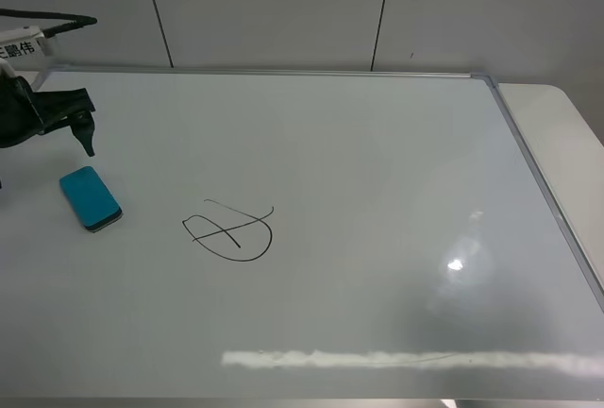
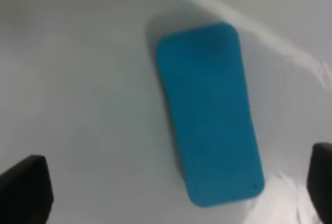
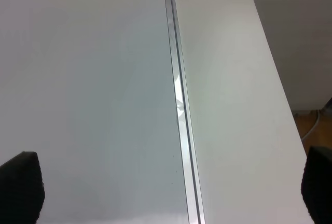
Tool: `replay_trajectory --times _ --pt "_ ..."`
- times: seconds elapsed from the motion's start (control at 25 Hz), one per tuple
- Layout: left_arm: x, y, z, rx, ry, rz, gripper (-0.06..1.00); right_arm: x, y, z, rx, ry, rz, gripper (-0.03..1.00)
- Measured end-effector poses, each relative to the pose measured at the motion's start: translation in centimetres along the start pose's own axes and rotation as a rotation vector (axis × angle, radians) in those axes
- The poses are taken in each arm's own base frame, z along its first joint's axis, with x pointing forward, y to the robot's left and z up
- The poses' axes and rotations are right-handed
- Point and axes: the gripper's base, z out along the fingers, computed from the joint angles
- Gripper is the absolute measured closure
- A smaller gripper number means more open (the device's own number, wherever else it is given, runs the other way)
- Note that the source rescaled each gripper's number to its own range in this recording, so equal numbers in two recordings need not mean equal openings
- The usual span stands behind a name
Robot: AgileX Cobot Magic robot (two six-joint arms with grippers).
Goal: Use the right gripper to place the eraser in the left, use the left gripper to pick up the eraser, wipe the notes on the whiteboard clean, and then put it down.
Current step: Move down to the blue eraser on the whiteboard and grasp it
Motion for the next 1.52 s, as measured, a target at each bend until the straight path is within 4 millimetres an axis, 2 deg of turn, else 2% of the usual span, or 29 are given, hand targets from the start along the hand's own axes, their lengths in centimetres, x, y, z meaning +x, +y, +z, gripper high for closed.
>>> replay_trajectory --times 0.12,0.4,0.84,1.52 --pt "-0.8 -0.3 0.5 -0.053 0.006 -0.015 -0.06 0.0 0.0 0.0 0.000 0.000 0.000 -0.03" --pt "-0.7 -0.7 3.0 -0.089 0.052 -0.060 -0.06 0.0 0.0 0.0 0.000 0.000 0.000 -0.03" --pt "-0.5 -1.3 5.9 -0.084 0.087 -0.074 -0.06 0.0 0.0 0.0 0.000 0.000 0.000 -0.03" --pt "-0.5 -1.5 6.9 -0.076 0.087 -0.075 -0.06 0.0 0.0 0.0 0.000 0.000 0.000 -0.03"
